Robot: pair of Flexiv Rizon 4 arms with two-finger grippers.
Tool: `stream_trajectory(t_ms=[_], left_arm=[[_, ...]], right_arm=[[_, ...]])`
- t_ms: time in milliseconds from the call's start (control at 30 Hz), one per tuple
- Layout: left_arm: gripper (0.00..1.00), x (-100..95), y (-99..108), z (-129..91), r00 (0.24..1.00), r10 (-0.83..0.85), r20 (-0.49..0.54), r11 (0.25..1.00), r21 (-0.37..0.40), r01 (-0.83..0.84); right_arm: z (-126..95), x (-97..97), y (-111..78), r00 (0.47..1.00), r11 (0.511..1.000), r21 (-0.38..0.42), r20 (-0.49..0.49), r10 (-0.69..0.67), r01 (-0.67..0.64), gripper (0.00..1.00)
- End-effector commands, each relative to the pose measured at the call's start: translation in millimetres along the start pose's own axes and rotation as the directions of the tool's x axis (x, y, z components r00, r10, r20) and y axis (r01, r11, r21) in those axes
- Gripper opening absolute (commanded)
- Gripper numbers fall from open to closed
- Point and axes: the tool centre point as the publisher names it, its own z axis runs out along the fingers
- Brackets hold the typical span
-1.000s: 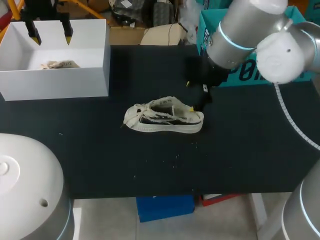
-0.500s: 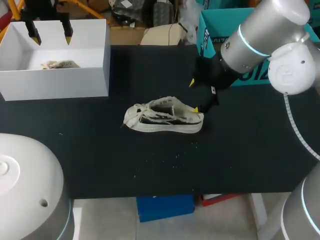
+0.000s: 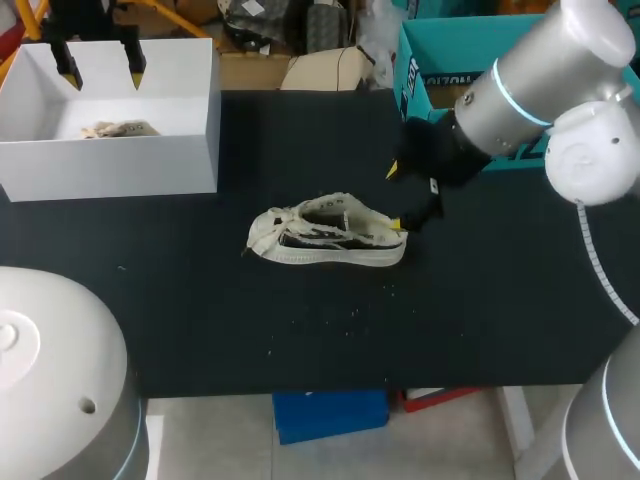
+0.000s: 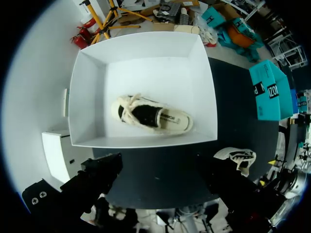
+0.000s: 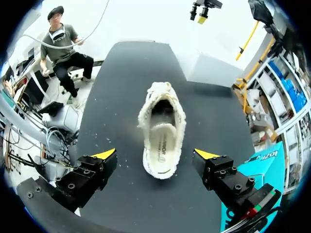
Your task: Take the shoe out of the shoebox, open the shoe tongue, remove and reinsert the insole, then place the shoe into the shoebox
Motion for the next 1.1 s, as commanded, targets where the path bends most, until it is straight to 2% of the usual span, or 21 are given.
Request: stream_trajectory(t_ms=[33,100,233,400,667,833,1100], left_arm=[[1.00,0.4,0.1,-0.4,1.000,-0.001,0.001,1.000,-0.002,0.001],[1.00,0.4,0.1,-0.4,1.000,-0.001,0.001,1.000,-0.002,0.001],[1.00,0.4,0.1,-0.4,1.000,-0.001,0.001,1.000,-0.002,0.001],[1.00,0.4,0.1,-0.4,1.000,-0.001,0.001,1.000,-0.002,0.001],[1.00,0.4,0.1,-0.4,1.000,-0.001,0.001,1.000,-0.002,0.001],[1.00,0.4,0.1,-0.4,1.000,-0.001,0.001,1.000,-0.002,0.001],[1.00,0.4,0.1,-0.4,1.000,-0.001,0.001,1.000,-0.002,0.001]], right_arm=[[18.8,1.1,-24.1,0.999,0.993,-0.116,0.029,0.025,-0.021,1.00],[25.7,-3.0,-29.4,0.998,0.988,-0.153,0.045,0.037,-0.029,1.00],[37.8,-10.6,-35.6,0.998,0.986,-0.162,0.053,0.039,-0.030,1.00],[49.0,-18.2,-44.1,0.996,0.975,-0.217,0.057,0.064,-0.050,1.00],[63.0,-26.0,-56.8,0.993,0.961,-0.261,0.051,0.105,-0.088,1.00],[74.1,-27.1,-59.1,0.992,0.948,-0.303,0.046,0.114,-0.095,1.00],[92.5,-26.9,-54.3,0.998,0.939,-0.341,0.018,0.055,-0.045,1.00]])
